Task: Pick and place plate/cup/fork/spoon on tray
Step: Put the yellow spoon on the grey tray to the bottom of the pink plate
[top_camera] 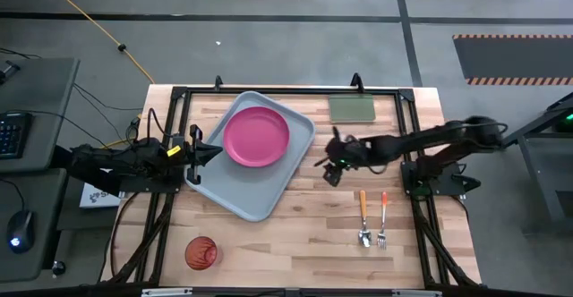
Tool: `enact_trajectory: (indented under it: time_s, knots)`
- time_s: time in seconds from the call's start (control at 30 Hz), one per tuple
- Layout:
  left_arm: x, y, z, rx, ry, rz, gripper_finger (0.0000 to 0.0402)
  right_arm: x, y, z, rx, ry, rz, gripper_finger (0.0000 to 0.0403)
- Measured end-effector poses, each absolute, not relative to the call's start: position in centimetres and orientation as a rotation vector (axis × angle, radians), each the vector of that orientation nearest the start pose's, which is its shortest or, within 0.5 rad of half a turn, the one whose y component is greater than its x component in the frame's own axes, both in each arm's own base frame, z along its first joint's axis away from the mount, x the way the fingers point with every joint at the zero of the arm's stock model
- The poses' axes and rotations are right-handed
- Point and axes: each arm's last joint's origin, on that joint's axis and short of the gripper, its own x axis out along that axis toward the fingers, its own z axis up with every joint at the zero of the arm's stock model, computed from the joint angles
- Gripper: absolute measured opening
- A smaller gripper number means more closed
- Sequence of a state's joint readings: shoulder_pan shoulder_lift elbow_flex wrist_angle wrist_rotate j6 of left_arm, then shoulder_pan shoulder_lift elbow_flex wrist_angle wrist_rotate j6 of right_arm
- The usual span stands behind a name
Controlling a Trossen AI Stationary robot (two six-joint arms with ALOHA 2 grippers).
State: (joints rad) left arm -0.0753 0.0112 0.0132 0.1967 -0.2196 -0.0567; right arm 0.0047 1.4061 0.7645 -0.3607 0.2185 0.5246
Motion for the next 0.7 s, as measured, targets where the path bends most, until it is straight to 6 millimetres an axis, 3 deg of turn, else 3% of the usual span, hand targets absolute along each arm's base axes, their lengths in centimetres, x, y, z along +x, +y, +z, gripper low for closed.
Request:
enact_trajectory:
  time_s: [0.17, 0.33, 0.47, 0.7]
  knots:
    - [9.5, -0.1, 18.6, -0.086, -0.201, 0.138, 0.0003, 23.9, 0.0, 18.3, 0.63, 0.938, -0.551, 0.0224]
    - [9.5, -0.1, 18.6, -0.087, -0.2, 0.138, 0.0003, 22.2, 2.2, 18.2, 0.955, 1.169, -0.575, 0.0224]
    - [9.5, -0.1, 18.6, -0.087, -0.197, 0.138, 0.0003, 20.8, 4.8, 17.9, 1.033, 1.274, -0.689, 0.0224]
    - [9.5, -0.1, 18.5, -0.084, -0.188, 0.139, 0.0003, 19.0, 9.4, 17.7, 1.177, 1.246, -0.873, 0.0224]
